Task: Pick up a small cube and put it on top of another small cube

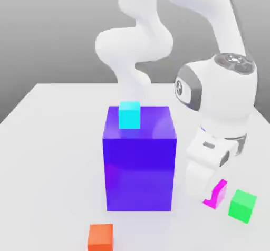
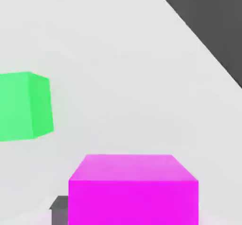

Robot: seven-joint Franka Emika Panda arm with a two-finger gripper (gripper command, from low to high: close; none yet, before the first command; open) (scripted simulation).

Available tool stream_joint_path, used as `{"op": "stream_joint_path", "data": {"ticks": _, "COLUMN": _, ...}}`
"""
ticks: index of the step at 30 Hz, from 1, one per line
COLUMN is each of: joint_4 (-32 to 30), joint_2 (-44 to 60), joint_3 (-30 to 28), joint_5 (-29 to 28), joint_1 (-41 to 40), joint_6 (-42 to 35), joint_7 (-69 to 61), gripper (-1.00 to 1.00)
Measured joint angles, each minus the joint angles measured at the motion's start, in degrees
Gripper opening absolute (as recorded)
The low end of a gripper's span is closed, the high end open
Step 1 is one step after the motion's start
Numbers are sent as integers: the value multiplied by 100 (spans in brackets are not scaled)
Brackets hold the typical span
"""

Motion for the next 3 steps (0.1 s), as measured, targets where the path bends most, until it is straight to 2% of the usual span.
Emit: {"op": "stream_joint_path", "data": {"ticks": 3, "joint_4": 0, "joint_2": 0, "joint_3": 0, "joint_5": 0, "joint_1": 0, "joint_6": 0, "joint_7": 0, "gripper": 100}}
